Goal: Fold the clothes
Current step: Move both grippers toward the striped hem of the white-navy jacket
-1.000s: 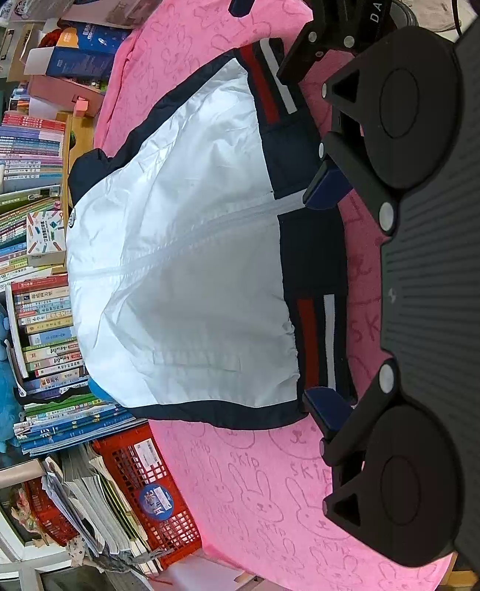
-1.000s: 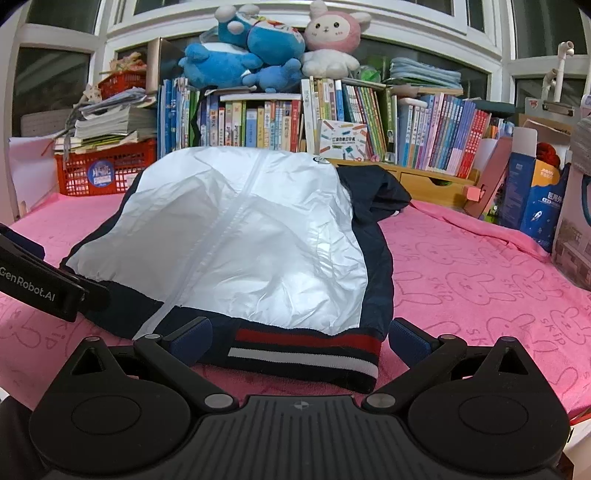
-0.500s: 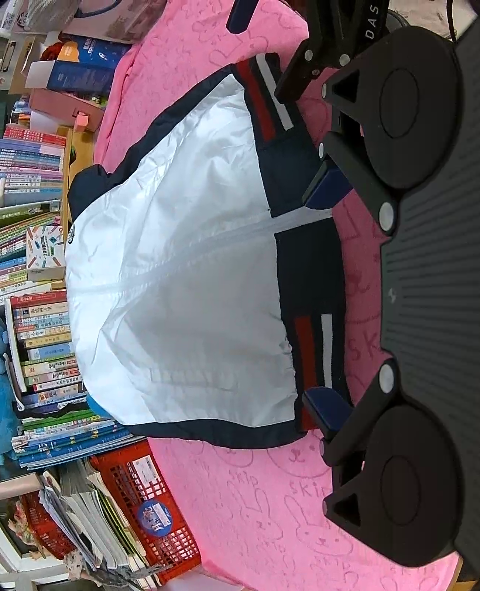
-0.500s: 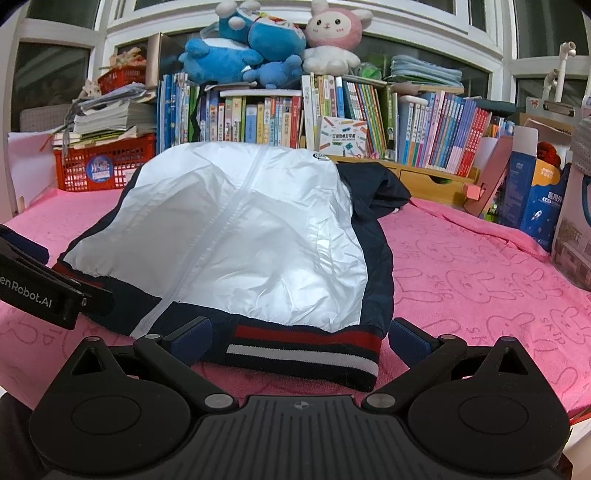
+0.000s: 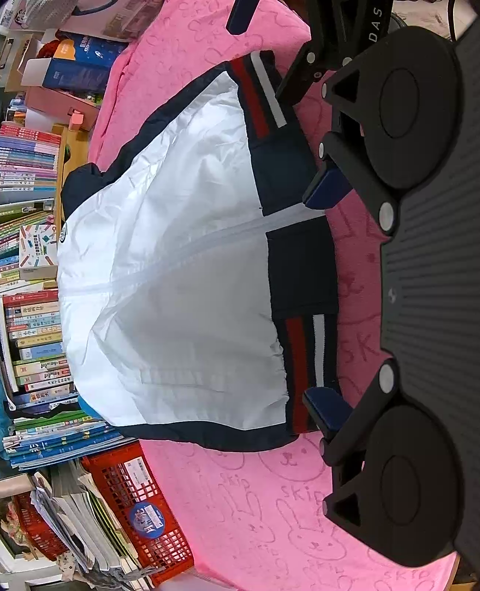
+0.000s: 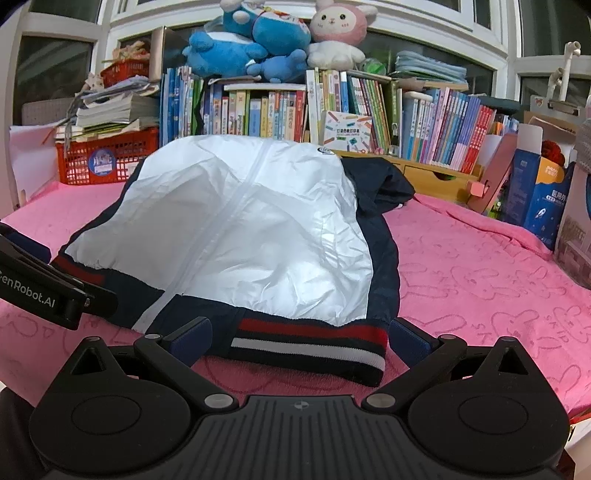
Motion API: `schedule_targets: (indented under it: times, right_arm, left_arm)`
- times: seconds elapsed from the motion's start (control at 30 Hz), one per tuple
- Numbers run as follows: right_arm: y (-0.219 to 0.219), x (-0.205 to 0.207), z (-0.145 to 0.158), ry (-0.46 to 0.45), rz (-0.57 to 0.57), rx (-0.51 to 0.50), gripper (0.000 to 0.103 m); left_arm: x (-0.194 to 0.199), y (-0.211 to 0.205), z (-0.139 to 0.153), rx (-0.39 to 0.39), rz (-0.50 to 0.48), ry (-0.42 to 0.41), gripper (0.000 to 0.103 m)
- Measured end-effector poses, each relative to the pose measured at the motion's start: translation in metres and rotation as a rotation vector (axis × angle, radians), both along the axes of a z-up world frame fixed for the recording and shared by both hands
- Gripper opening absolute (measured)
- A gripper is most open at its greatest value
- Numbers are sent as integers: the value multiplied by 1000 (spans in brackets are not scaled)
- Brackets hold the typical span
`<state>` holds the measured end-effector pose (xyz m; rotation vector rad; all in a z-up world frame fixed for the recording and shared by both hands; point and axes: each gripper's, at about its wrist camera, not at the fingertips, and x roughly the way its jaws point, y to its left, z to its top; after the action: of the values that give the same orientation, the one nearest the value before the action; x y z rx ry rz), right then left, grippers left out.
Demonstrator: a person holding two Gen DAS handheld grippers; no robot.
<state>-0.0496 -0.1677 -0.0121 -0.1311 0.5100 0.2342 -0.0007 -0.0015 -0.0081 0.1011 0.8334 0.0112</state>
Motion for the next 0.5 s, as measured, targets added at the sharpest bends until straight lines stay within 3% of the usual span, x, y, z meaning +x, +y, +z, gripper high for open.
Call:
schedule_targets:
  times: [0.33,0.5]
  right_arm:
    - [1,0,-3,13,5,-4,103]
    - [2,2,-6,9,-5,-47,103]
  left_arm:
    - [-1,5,-4,6,1,12,103]
    - [-8,34,-9,31,61,6,103]
